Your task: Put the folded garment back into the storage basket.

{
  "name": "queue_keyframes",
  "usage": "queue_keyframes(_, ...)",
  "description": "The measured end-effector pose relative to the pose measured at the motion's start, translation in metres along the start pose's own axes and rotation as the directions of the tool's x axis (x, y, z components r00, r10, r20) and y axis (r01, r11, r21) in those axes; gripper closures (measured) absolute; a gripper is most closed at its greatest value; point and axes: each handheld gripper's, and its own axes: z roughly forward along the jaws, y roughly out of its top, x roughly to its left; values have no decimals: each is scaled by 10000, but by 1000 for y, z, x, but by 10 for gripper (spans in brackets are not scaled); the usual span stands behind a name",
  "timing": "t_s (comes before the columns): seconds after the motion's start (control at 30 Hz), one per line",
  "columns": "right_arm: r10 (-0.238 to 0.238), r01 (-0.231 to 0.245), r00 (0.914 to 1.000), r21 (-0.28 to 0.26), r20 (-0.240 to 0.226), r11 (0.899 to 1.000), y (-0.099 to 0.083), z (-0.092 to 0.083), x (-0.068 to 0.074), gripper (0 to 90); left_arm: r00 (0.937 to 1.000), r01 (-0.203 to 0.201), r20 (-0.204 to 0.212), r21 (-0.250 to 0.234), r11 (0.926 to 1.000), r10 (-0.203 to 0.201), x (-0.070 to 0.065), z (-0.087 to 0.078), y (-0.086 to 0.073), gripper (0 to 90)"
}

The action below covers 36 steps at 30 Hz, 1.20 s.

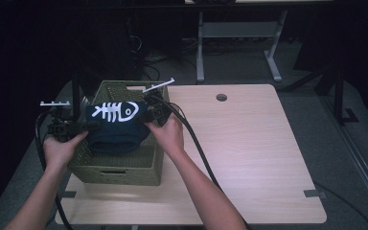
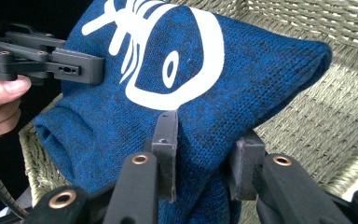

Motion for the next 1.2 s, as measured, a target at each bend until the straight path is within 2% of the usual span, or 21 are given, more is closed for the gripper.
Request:
queue_keyframes(0.27,-59,57,9999,221,128,9997,-4,10,0,675,9996,-1,-272,326,9995,10,6,6,-3,644)
queue_keyframes(0.47,-37,25,9995,397,314,9992,-14,15,-4,669,9974,-402,-568,843,9956,451,2,15,-4,636)
queue_keyframes(0.73,-55,25,9986,580,521,9983,-21,17,-9,666,9944,-601,-783,1361,9889,712,-1,26,-7,634)
queue_keyframes(0.83,-251,208,9975,639,668,9977,-22,17,-7,654,9937,-634,-826,1421,9878,756,0,28,-8,633)
queue_keyframes(0.97,-560,490,9938,740,959,9961,-21,15,-4,611,9909,-756,-989,1531,9853,914,-1,30,-8,613)
queue_keyframes(1.07,-699,620,9893,645,1278,9960,-21,13,-2,552,9856,-888,-1283,1591,9833,1098,-2,31,-7,577)
queue_keyframes(1.2,-975,877,9816,662,1643,9939,-18,10,-1,529,9815,-852,-1579,1450,9858,1081,-1,31,-6,535)
